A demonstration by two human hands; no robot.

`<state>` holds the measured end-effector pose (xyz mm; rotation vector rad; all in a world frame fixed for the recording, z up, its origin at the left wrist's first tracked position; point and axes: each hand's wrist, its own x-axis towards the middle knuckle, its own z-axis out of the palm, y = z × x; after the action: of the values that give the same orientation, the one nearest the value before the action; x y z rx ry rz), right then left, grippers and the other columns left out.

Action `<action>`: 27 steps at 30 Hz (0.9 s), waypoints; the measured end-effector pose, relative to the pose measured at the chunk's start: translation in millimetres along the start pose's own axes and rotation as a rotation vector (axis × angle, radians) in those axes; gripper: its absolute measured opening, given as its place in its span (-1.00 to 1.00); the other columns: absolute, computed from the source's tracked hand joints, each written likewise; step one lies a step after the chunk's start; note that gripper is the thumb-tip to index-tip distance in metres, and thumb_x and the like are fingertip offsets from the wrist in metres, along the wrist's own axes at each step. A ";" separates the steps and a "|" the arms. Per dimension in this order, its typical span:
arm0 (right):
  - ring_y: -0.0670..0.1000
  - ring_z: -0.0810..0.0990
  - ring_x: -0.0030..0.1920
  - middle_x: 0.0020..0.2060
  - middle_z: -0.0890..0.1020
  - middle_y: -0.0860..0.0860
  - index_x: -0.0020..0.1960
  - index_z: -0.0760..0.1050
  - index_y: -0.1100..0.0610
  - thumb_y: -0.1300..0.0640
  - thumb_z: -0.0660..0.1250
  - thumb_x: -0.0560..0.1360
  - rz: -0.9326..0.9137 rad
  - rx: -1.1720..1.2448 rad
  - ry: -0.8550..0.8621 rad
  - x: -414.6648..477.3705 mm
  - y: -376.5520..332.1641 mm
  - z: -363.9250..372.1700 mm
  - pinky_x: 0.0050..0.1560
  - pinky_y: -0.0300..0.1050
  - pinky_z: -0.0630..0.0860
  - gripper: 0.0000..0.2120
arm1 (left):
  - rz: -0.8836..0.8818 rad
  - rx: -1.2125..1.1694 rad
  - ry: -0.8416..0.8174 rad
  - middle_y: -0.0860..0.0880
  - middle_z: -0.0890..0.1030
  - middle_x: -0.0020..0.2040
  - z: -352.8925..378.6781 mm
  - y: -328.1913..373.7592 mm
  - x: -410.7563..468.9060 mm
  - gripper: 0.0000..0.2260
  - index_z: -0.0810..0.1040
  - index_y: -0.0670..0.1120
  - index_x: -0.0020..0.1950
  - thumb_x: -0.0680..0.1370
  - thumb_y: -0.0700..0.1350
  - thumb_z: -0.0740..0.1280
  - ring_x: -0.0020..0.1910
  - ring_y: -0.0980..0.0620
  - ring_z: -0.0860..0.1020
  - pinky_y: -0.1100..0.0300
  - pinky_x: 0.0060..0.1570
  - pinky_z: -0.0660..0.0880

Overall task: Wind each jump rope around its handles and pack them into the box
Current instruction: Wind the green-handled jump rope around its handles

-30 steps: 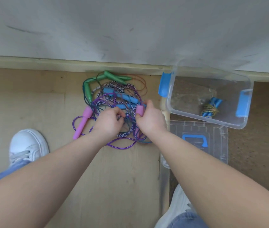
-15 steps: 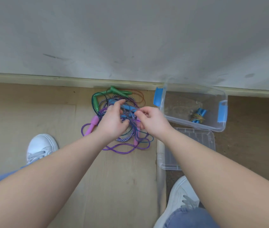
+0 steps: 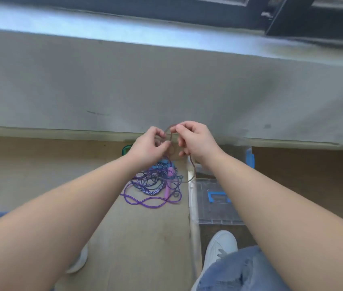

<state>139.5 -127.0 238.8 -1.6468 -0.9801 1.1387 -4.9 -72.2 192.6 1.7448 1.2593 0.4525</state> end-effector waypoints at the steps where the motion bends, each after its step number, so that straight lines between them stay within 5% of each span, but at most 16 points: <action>1: -0.11 0.37 -0.59 -0.43 0.43 0.05 -0.06 0.59 0.19 0.20 0.22 0.67 -0.027 0.013 0.021 -5.0 -10.9 -3.7 -0.47 -0.15 0.47 -0.79 | 0.006 -0.043 -0.021 0.06 0.65 -0.26 -4.0 8.9 -2.5 -0.92 0.46 0.10 0.02 0.56 0.02 0.32 -0.28 0.04 0.60 0.15 -0.17 0.51; 7: 0.03 0.58 -0.08 -0.15 0.62 0.00 -0.13 0.59 0.10 0.18 0.21 0.67 -0.130 0.238 0.088 -33.5 -67.7 -20.9 -0.25 -0.07 0.55 -0.74 | 0.098 -0.056 -0.146 0.09 0.66 -0.05 -24.8 63.9 -28.0 -0.80 0.54 0.15 0.22 0.60 0.00 0.27 -0.24 0.05 0.60 0.14 -0.25 0.60; 11: 0.15 0.66 -0.11 -0.11 0.64 0.13 -0.08 0.54 0.17 0.15 0.14 0.70 -0.134 0.587 0.074 -48.2 -97.0 -24.6 -0.16 0.01 0.58 -0.74 | 0.095 -0.138 -0.323 0.05 0.67 0.13 -36.1 92.4 -52.0 -0.72 0.53 0.08 0.30 0.59 0.03 0.34 -0.26 0.07 0.58 0.18 -0.41 0.52; 15: 0.15 0.67 -0.13 -0.07 0.67 0.13 0.04 0.50 0.16 0.11 0.10 0.71 -0.144 0.777 0.062 -62.3 -102.8 -27.5 -0.12 0.06 0.62 -0.77 | 0.069 -0.122 -0.493 0.05 0.73 -0.09 -39.0 107.4 -73.2 -0.82 0.58 0.11 0.15 0.55 0.00 0.38 -0.17 -0.03 0.58 0.11 -0.32 0.52; 18: 0.13 0.67 -0.12 -0.01 0.64 0.10 0.11 0.49 0.08 0.11 0.14 0.70 -0.097 0.619 0.087 -64.5 -99.8 -27.6 -0.18 0.04 0.62 -0.84 | 0.071 -0.084 -0.394 0.14 0.61 -0.33 -32.0 108.9 -80.8 -0.88 0.63 0.00 0.00 0.59 -0.01 0.32 -0.34 0.05 0.51 0.08 -0.30 0.55; 22: 0.06 0.63 -0.19 -0.02 0.61 0.05 0.14 0.45 0.00 0.06 0.22 0.67 -0.042 0.260 0.074 -63.2 -95.5 -26.1 -0.24 -0.08 0.60 -0.93 | 0.009 -0.224 -0.266 0.07 0.58 -0.30 -29.7 111.0 -79.8 -0.83 0.59 -0.11 -0.02 0.64 -0.08 0.25 -0.50 0.07 0.42 0.21 -0.44 0.44; 27: 0.04 0.71 0.07 0.06 0.69 0.04 0.23 0.51 -0.09 -0.32 0.18 0.59 0.073 -0.043 -0.241 -65.6 -75.4 -14.9 0.05 0.10 0.65 -0.60 | -0.113 -0.554 -0.141 -0.07 0.45 -0.41 -43.5 115.2 -65.9 -0.83 0.48 -0.09 -0.17 0.61 -0.11 0.23 -0.50 -0.01 0.37 0.21 -0.42 0.33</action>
<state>127.2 -168.5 330.0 -1.6159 -1.1095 1.3980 0.4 -118.6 324.2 1.2099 1.0049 0.5407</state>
